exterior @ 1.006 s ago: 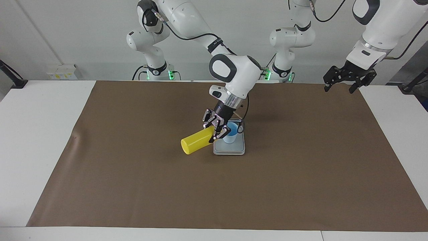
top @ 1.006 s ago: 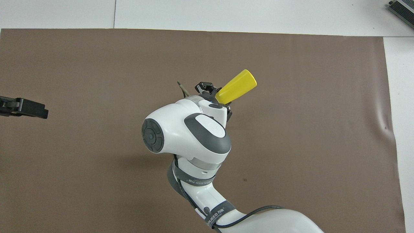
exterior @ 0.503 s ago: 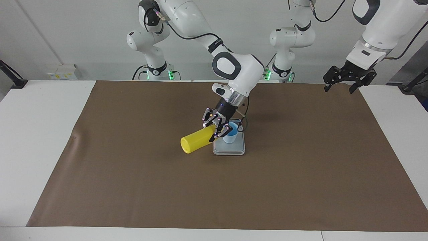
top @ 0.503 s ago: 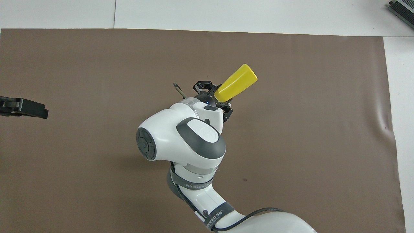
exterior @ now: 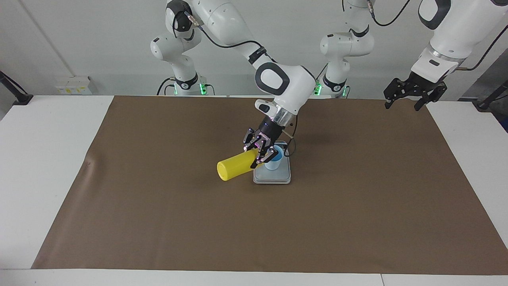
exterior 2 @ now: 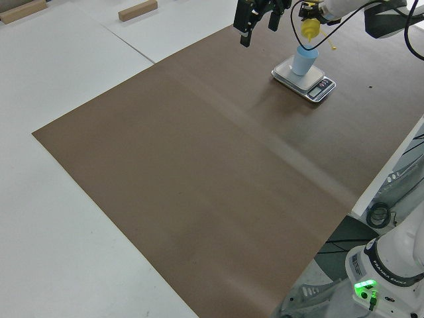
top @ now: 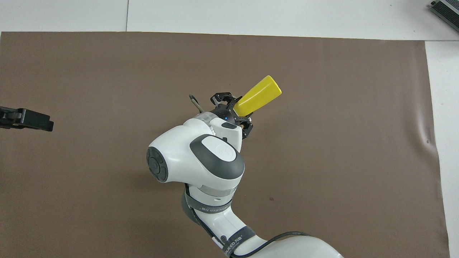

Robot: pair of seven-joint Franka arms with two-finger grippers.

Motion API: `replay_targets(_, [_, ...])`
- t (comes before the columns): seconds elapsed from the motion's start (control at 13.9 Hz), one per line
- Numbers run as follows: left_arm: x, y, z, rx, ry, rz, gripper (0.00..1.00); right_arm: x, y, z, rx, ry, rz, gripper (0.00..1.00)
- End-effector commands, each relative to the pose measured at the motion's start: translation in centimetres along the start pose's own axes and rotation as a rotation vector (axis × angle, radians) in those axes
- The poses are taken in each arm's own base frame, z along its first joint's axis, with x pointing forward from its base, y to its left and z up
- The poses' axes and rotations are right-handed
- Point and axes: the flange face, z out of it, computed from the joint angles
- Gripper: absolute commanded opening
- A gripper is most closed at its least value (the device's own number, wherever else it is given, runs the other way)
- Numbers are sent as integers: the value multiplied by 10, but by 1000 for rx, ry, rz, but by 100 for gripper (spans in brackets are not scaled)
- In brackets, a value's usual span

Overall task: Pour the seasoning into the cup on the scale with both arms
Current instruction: 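Hold the yellow bottle tilted above the blue cup with the right gripper, then turn the yellow bottle upright and carry it back with the right gripper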

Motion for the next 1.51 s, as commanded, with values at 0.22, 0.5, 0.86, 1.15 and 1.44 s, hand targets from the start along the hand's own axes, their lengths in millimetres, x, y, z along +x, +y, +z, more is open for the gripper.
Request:
replay_targets(0.22, [-4,-1,0,-15,-9,10,100,3,-1,-2,5,32,24,0])
replay_targets(0.5, [-5,-1,0,-15,-9,10,100,8,-2,0,-3,29,33,0])
replay_targets(0.86, [-5,-1,0,-15,-9,10,100,17,0,2,-46,-46,85,0])
replay_targets(1.15, [-4,-1,1,-15,-11,10,100,65,4,-2,-93,-163,204,0])
replay_targets(1.44, [-5,-1,-1,-15,-8,10,100,132,11,13,-174,-353,380,0])
